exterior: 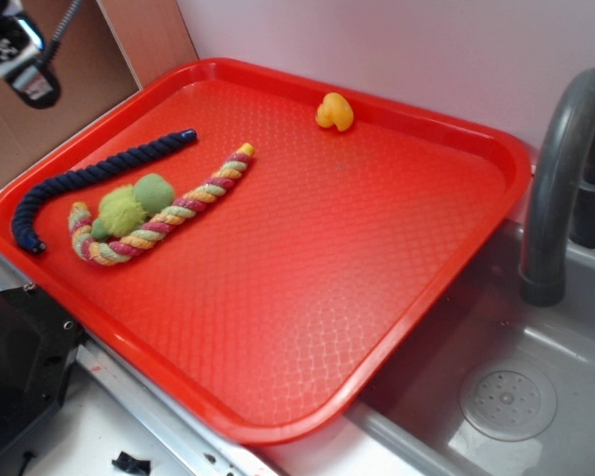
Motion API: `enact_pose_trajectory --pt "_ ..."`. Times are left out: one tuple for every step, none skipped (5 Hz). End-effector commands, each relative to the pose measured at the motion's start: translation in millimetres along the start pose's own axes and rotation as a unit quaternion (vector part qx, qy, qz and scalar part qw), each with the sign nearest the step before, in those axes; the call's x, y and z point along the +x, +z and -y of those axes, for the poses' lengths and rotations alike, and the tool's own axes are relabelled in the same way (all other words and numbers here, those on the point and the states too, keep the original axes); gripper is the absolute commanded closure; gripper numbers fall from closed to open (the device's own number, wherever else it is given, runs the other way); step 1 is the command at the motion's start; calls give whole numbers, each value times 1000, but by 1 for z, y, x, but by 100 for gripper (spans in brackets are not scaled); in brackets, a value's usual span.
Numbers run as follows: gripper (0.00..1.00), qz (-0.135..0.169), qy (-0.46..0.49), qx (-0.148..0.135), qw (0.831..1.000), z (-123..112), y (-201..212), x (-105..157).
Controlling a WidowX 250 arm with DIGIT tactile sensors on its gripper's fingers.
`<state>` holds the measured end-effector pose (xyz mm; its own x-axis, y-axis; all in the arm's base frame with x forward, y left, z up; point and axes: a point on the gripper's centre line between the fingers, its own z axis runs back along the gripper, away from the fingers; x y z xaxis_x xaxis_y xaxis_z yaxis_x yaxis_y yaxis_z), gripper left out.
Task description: Grab the blue rope.
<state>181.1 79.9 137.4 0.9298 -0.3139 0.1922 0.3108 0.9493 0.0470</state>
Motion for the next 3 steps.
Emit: enact_pose_trajectory --pt "0 -19 -9 11 1000 -38 -40 3" --pt "0 -46 -8 25 999 -41 -58 1" --pt "0 -68 -22 13 997 -43 -79 -2"
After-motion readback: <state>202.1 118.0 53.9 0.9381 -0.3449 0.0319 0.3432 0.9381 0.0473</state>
